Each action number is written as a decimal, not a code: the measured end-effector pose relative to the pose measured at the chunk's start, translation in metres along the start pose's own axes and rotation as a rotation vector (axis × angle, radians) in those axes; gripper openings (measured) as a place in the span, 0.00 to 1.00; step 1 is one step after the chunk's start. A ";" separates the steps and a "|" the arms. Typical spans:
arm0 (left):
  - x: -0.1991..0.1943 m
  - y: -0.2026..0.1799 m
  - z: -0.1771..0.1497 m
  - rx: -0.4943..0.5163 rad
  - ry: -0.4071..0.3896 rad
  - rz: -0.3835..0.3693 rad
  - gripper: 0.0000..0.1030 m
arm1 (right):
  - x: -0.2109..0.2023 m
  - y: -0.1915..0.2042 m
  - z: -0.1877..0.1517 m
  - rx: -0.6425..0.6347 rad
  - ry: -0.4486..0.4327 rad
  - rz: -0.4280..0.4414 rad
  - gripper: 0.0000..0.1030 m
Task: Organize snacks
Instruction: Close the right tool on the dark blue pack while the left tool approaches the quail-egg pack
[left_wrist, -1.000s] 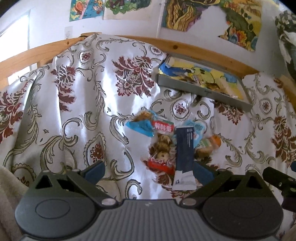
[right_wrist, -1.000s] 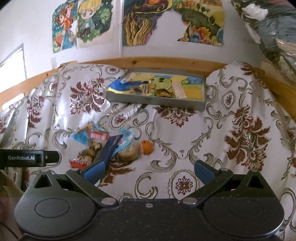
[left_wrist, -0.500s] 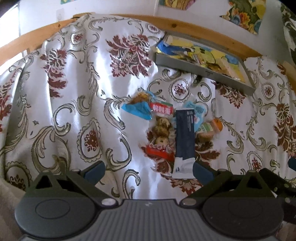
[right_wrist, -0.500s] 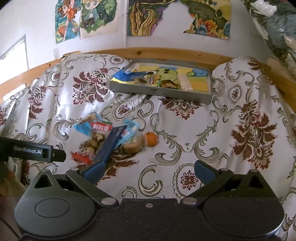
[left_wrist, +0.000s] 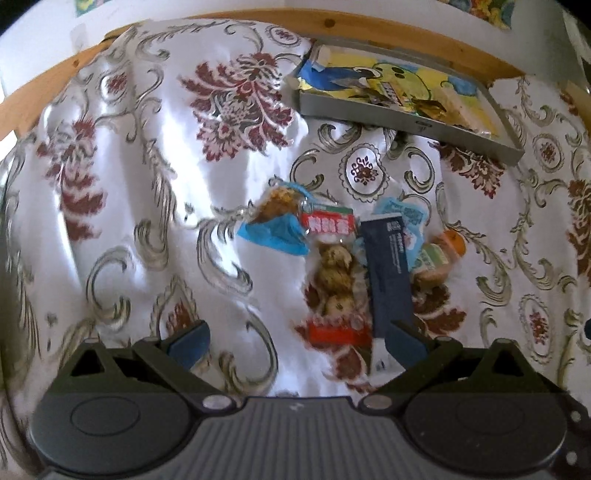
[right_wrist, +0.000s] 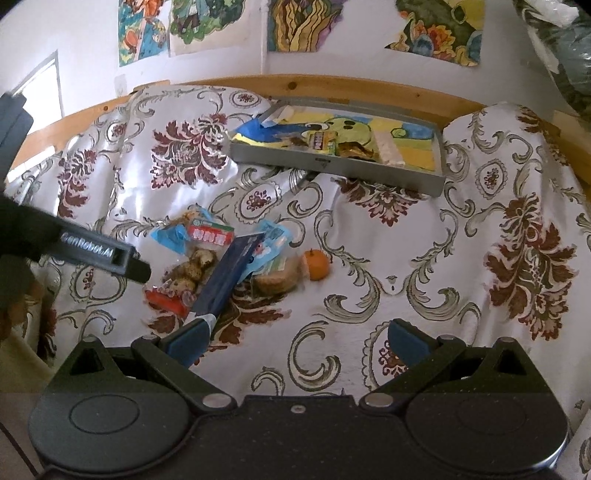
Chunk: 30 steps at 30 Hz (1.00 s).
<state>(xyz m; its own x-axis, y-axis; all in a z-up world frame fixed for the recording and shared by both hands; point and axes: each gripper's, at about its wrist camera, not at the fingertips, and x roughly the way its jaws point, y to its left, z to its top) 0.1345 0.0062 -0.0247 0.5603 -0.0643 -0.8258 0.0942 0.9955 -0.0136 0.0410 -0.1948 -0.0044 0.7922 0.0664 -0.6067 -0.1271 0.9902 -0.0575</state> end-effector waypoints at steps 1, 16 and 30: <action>0.003 -0.001 0.003 0.017 -0.004 0.005 1.00 | 0.002 0.001 0.000 -0.005 0.004 0.000 0.99; 0.035 0.021 0.020 -0.069 0.034 -0.027 1.00 | 0.057 0.039 0.020 -0.229 0.008 0.002 0.99; 0.053 0.036 0.028 -0.187 0.044 -0.116 0.99 | 0.119 0.079 0.022 -0.222 0.063 0.069 0.82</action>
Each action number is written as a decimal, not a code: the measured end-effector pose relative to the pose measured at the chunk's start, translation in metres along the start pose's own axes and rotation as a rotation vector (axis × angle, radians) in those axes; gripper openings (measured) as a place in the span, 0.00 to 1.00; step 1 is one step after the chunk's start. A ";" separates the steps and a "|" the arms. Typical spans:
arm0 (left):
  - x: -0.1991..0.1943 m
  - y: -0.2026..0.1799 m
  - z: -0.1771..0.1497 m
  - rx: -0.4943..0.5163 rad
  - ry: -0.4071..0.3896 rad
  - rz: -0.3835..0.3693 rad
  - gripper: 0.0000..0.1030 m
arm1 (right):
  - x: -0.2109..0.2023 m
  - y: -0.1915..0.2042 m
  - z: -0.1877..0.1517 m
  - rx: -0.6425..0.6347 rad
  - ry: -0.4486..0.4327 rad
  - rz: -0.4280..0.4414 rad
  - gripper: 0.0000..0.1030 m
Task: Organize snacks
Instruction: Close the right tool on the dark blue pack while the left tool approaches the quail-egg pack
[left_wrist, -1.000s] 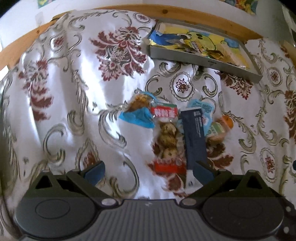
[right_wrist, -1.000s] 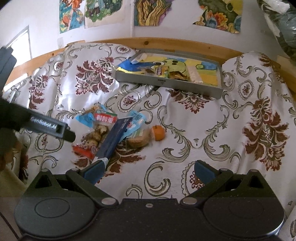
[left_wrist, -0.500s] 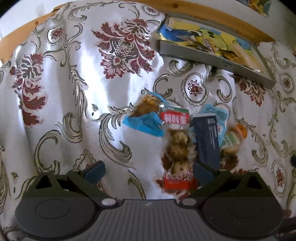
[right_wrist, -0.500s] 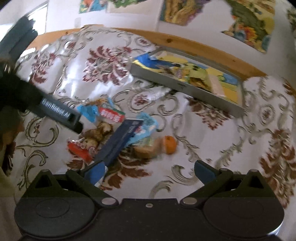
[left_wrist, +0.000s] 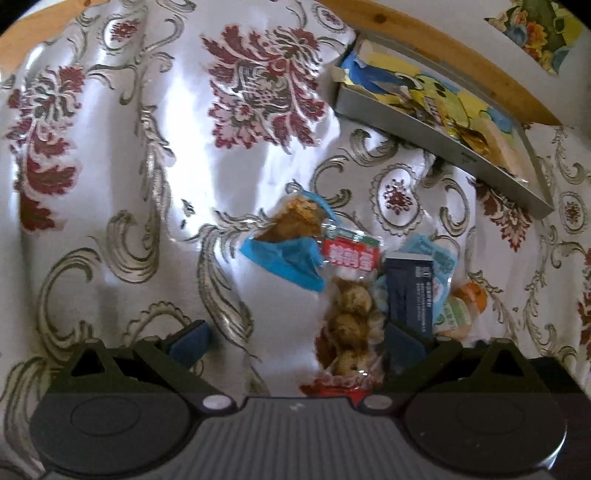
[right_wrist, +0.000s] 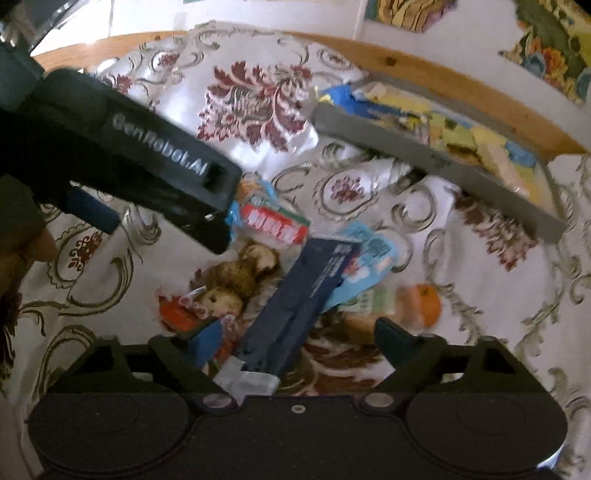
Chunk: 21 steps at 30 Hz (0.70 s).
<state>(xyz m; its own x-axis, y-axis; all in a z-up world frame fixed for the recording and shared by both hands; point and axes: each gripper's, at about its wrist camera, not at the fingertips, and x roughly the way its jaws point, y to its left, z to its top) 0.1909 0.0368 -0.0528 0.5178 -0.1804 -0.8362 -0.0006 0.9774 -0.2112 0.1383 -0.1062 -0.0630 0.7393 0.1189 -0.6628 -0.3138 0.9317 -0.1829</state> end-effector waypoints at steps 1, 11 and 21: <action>0.001 -0.001 0.000 0.006 0.000 -0.009 0.99 | 0.002 0.001 -0.001 -0.001 0.007 -0.002 0.78; 0.000 -0.010 -0.004 0.039 -0.016 -0.072 0.96 | 0.003 -0.001 -0.005 0.022 0.035 -0.001 0.40; -0.004 -0.021 -0.004 0.098 -0.034 -0.184 0.91 | -0.009 -0.012 -0.005 -0.018 0.041 -0.090 0.36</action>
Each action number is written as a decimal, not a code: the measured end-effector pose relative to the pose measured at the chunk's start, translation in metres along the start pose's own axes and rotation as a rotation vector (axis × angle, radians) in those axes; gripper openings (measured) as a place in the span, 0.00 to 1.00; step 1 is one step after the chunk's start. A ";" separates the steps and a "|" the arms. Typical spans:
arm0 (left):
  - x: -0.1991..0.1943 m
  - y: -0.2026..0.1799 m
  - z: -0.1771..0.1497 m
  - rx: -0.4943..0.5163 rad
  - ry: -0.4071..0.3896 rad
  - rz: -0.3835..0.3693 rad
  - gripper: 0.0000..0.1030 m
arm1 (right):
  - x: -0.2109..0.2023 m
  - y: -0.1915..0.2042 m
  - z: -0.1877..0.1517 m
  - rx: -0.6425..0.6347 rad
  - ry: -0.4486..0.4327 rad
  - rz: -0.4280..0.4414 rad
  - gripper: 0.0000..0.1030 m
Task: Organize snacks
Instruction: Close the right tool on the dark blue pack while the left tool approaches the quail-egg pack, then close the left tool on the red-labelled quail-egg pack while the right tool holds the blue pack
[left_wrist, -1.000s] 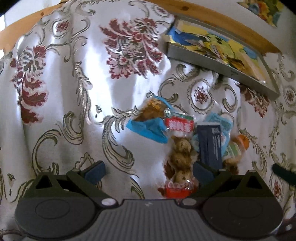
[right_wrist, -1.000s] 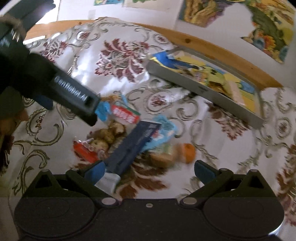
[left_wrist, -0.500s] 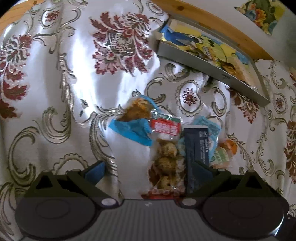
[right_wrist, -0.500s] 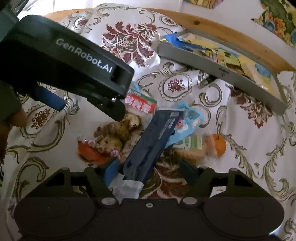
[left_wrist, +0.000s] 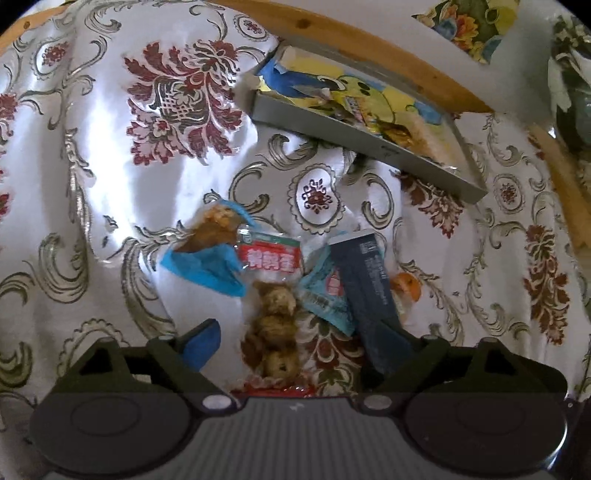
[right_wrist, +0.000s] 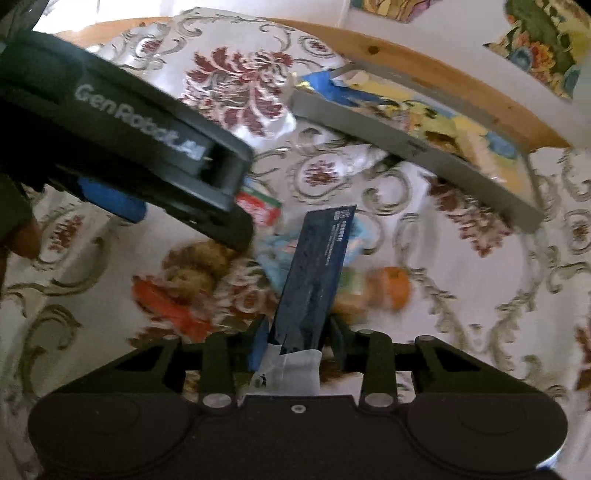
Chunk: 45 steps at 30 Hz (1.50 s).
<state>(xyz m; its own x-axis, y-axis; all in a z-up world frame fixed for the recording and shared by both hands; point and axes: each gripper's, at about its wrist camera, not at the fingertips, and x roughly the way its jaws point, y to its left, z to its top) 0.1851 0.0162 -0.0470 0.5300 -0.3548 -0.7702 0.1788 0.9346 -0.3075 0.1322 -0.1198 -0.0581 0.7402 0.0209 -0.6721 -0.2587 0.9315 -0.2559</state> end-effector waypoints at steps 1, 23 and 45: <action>0.002 0.001 0.000 -0.006 0.006 0.001 0.91 | 0.000 -0.003 -0.001 0.003 0.004 -0.006 0.36; 0.047 0.001 -0.001 0.059 0.116 0.109 0.64 | 0.013 -0.015 -0.002 0.081 0.030 0.021 0.47; 0.044 0.008 -0.001 -0.068 0.102 0.097 0.32 | 0.009 -0.006 -0.006 0.054 -0.037 -0.020 0.30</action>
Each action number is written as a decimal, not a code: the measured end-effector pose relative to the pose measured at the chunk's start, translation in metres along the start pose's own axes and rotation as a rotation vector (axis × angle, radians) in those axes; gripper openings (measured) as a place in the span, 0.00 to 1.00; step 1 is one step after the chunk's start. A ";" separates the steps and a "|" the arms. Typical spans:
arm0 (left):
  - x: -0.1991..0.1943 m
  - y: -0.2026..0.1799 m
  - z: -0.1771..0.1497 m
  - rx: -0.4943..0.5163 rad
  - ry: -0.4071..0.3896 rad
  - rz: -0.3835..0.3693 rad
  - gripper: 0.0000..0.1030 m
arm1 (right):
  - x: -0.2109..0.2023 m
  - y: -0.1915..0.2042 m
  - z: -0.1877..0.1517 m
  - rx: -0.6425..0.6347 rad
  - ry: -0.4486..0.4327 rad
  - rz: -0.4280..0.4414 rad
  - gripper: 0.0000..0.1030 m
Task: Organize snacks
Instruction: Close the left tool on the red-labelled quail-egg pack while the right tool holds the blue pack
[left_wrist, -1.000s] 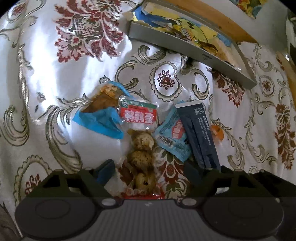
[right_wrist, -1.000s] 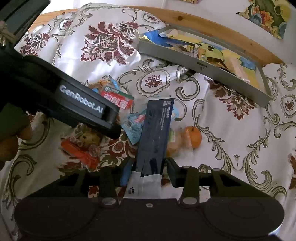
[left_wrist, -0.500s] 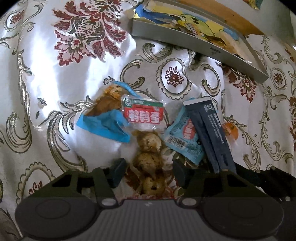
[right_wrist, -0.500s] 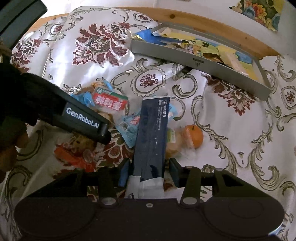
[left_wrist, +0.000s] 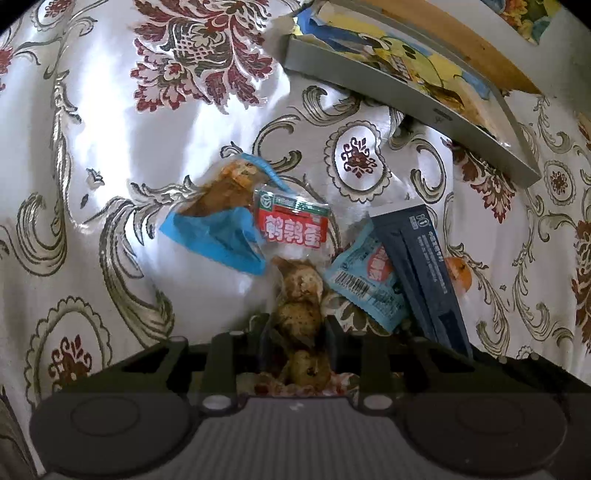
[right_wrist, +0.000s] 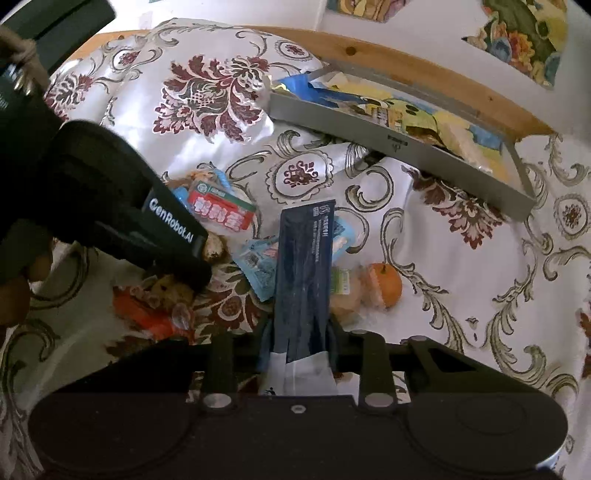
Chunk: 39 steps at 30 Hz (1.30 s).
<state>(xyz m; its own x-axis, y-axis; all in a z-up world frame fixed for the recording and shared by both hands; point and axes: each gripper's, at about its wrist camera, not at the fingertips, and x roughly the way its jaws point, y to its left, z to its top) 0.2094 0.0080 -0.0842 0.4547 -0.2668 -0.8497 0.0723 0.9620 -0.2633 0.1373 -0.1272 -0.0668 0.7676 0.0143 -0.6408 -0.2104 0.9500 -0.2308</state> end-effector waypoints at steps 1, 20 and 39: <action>-0.001 0.000 -0.001 -0.006 -0.003 -0.003 0.30 | -0.001 0.001 0.000 -0.006 -0.001 -0.002 0.30; -0.004 0.004 -0.004 -0.067 -0.049 -0.088 0.27 | -0.013 0.001 -0.003 0.005 -0.014 -0.014 0.30; 0.000 0.000 -0.006 -0.051 -0.067 -0.157 0.35 | -0.012 0.001 -0.003 0.021 -0.001 -0.004 0.30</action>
<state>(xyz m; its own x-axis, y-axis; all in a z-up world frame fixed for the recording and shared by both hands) 0.2041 0.0074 -0.0867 0.4993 -0.4076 -0.7645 0.1027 0.9040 -0.4149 0.1263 -0.1276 -0.0618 0.7691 0.0110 -0.6390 -0.1948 0.9563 -0.2180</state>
